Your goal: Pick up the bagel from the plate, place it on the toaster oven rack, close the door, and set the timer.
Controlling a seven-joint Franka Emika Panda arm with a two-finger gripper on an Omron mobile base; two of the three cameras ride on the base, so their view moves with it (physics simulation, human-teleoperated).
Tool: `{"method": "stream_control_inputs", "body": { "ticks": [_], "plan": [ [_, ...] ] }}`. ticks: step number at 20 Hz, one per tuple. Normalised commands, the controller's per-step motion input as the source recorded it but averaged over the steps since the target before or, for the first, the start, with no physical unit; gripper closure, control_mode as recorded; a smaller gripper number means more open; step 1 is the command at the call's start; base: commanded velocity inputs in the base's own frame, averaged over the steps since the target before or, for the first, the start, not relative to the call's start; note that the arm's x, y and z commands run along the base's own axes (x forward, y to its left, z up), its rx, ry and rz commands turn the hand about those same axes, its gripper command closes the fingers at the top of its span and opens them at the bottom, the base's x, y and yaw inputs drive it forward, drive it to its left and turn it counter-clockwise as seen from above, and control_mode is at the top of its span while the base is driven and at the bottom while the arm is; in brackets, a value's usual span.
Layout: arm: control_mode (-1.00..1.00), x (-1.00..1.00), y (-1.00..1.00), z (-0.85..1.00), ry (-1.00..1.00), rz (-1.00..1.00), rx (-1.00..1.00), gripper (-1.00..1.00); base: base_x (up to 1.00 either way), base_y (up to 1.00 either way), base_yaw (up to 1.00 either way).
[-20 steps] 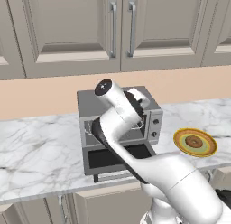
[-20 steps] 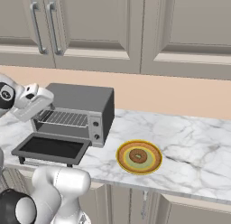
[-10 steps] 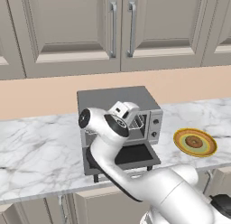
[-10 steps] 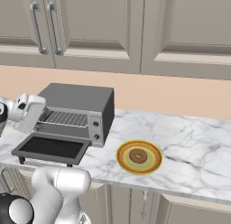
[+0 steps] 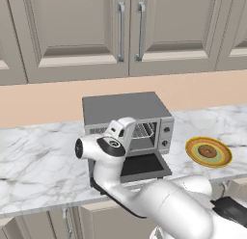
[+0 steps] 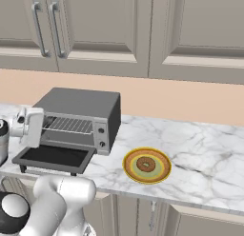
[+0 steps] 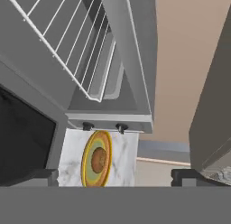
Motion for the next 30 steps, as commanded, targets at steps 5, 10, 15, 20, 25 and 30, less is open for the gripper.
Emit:
{"method": "stream_control_inputs", "body": {
  "ticks": [5,10,15,20,25,30],
  "plan": [
    [-1.00,0.17,0.26,-0.31,0.00,0.00,-0.13,-1.00,0.00,0.00,0.00],
    [-1.00,0.26,0.18,-0.18,0.00,0.00,-0.07,-1.00,0.00,0.00,0.00],
    [-1.00,0.35,0.02,-0.18,0.00,0.00,0.00,-1.00,0.00,0.00,0.00],
    [-1.00,0.25,0.00,-0.32,0.08,0.03,-0.01,-1.00,0.00,0.00,0.00],
    [-1.00,0.21,0.00,-0.20,0.17,0.07,-0.03,-1.00,0.00,0.00,0.00],
    [-1.00,0.30,0.00,-0.10,0.21,0.09,-0.04,-1.00,0.00,0.00,0.00]
  ]
}}
